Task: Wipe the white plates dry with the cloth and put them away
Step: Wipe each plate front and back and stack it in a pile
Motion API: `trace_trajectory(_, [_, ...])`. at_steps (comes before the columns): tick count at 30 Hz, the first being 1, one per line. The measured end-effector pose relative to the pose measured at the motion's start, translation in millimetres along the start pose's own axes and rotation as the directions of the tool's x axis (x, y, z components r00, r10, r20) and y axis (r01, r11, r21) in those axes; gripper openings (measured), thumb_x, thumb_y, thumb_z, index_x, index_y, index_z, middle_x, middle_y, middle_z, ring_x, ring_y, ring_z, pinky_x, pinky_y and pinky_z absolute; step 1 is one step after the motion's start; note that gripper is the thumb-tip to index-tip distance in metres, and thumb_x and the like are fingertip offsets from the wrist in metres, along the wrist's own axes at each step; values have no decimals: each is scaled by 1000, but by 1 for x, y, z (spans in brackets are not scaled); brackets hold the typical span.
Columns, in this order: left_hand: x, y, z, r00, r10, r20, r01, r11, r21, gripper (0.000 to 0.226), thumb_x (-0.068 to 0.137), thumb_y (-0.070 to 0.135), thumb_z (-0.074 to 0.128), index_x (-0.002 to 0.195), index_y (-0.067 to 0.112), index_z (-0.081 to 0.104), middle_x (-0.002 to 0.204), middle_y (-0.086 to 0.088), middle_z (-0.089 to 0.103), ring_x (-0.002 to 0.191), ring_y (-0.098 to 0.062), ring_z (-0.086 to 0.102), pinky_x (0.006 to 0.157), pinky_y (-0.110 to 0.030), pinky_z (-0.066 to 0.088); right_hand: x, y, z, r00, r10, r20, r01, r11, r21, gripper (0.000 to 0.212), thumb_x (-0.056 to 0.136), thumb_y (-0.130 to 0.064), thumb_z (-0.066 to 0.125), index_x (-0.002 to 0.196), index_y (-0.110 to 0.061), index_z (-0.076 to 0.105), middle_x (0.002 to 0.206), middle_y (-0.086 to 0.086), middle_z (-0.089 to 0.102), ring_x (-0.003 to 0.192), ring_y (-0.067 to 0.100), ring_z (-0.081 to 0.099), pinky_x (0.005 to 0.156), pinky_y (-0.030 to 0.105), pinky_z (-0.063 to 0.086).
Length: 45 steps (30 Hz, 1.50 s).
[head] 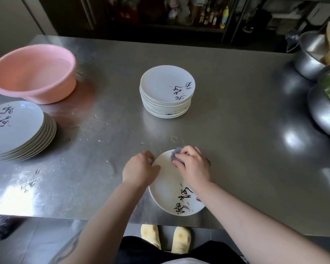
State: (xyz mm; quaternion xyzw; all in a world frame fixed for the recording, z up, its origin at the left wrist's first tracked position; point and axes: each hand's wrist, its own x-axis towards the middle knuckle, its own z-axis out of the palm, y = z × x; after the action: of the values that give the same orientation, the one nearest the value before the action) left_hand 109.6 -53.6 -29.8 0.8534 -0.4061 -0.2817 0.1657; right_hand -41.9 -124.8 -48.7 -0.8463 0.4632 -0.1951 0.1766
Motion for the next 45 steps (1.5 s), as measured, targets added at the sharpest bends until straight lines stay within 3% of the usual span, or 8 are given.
trace_trajectory(6, [16, 13, 10, 999, 37, -4, -37, 988, -152, 10, 80, 17, 69, 90, 20, 71, 86, -2, 69, 86, -26, 64, 69, -29, 49, 9, 11, -4, 987, 35, 155, -44, 998, 51, 10, 82, -27, 70, 90, -23, 73, 97, -5, 59, 102, 16, 51, 73, 39, 50])
trace_trajectory(10, [3, -10, 8, 993, -94, -72, 73, 964, -255, 7, 76, 15, 69, 79, 21, 68, 77, 3, 69, 76, -20, 63, 60, -25, 46, 6, 22, -12, 990, 83, 117, -87, 996, 24, 5, 80, -16, 70, 84, -18, 66, 93, -3, 55, 99, 18, 48, 69, 39, 49])
trace_trajectory(13, [-11, -23, 9, 998, -65, -27, 60, 987, -147, 12, 74, 19, 68, 72, 25, 58, 67, 9, 62, 67, -18, 58, 51, -22, 38, 3, 20, -11, 993, 71, 94, -70, 997, -12, 5, 80, -17, 70, 82, -19, 65, 92, -5, 55, 97, 17, 48, 59, 30, 39])
trace_trajectory(19, [12, 7, 6, 999, 31, -31, -33, 998, -61, 17, 84, 29, 67, 100, 27, 69, 95, 1, 71, 93, -25, 64, 72, -28, 47, 9, -1, 0, 991, -46, 126, 45, 999, 12, 7, 77, -19, 74, 83, -19, 70, 90, -5, 60, 95, 20, 52, 60, 24, 24])
trace_trajectory(24, [16, 3, 7, 996, -64, -54, 55, 986, -159, 7, 82, 19, 66, 77, 23, 67, 75, 1, 64, 80, -25, 63, 61, -25, 40, 13, 16, -10, 991, 10, 132, -9, 1000, -4, 8, 82, -18, 70, 88, -20, 74, 93, -5, 61, 97, 18, 51, 63, 28, 40])
trace_trajectory(27, [8, -11, 9, 983, -146, -112, 114, 960, -255, 9, 83, 17, 64, 74, 19, 63, 70, 0, 64, 69, -27, 63, 58, -27, 43, 10, 31, -20, 989, 33, 145, -23, 997, -68, 11, 86, -19, 68, 94, -20, 75, 100, -8, 62, 102, 16, 50, 61, 23, 32])
trace_trajectory(36, [-3, -10, 16, 954, -243, -175, 164, 913, -373, 15, 82, 12, 61, 70, 21, 62, 69, -2, 66, 67, -33, 65, 64, -38, 55, -31, 33, -37, 942, 121, 313, -99, 991, -86, 18, 85, -19, 60, 94, -27, 74, 104, -12, 60, 105, 12, 46, 78, 32, 47])
trace_trajectory(45, [-12, -12, 15, 958, -253, -137, 156, 858, -489, 13, 83, 16, 65, 72, 23, 64, 72, -1, 67, 73, -29, 67, 69, -45, 58, -64, -15, -25, 920, 18, 391, -108, 972, 210, 15, 79, -27, 70, 93, -29, 76, 96, -9, 69, 94, 11, 60, 84, 24, 44])
